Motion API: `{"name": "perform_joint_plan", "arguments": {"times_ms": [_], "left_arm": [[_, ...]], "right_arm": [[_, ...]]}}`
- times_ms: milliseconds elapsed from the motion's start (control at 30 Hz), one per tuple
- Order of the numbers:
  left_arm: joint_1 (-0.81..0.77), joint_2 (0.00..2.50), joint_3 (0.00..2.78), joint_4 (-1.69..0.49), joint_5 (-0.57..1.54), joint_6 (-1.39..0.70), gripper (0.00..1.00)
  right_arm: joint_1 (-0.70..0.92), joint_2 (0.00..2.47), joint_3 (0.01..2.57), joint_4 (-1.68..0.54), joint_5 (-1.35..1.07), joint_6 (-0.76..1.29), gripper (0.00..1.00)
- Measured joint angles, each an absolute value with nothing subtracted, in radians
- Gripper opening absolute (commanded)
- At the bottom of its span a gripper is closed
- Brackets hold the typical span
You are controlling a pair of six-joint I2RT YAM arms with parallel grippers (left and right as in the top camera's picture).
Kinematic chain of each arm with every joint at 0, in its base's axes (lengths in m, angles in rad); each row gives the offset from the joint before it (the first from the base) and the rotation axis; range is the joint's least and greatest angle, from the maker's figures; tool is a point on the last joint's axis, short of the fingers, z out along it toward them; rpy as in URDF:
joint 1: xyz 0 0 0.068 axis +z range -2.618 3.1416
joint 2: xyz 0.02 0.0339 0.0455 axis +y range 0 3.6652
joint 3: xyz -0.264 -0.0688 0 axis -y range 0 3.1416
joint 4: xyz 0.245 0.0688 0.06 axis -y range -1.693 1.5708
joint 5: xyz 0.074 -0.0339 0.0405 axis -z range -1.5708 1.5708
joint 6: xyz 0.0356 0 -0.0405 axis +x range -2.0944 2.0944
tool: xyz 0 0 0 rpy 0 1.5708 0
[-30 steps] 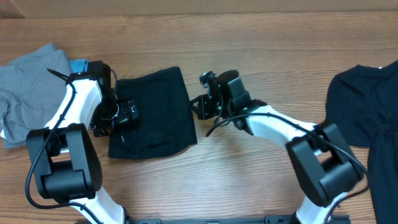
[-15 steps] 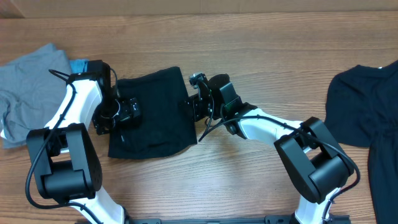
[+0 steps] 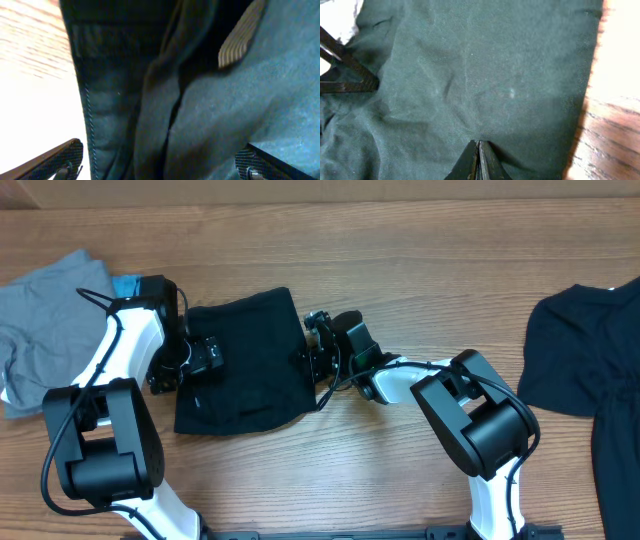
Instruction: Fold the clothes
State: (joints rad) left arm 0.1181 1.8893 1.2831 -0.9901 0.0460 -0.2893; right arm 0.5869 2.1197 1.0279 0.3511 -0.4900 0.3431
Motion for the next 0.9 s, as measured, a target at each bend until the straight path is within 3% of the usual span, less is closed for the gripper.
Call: {"name": "perform_joint_plan", "arguments": {"times_ms": [533, 700, 900], "left_arm": [[0.119, 1.855, 1.105, -0.681, 0.051, -0.299, 1.00], [0.123, 1.840, 1.082, -0.630, 0.082, -0.300, 0.76], [0.127, 1.840, 1.076, -0.616, 0.139, -0.274, 0.32]], "right_arm": [[0.587, 2.120, 1.028, 0.333, -0.490, 0.344, 0.04], [0.587, 2.120, 1.028, 0.333, -0.490, 0.344, 0.04], [0.587, 2.120, 1.028, 0.326, -0.491, 0.344, 0.04]]}}
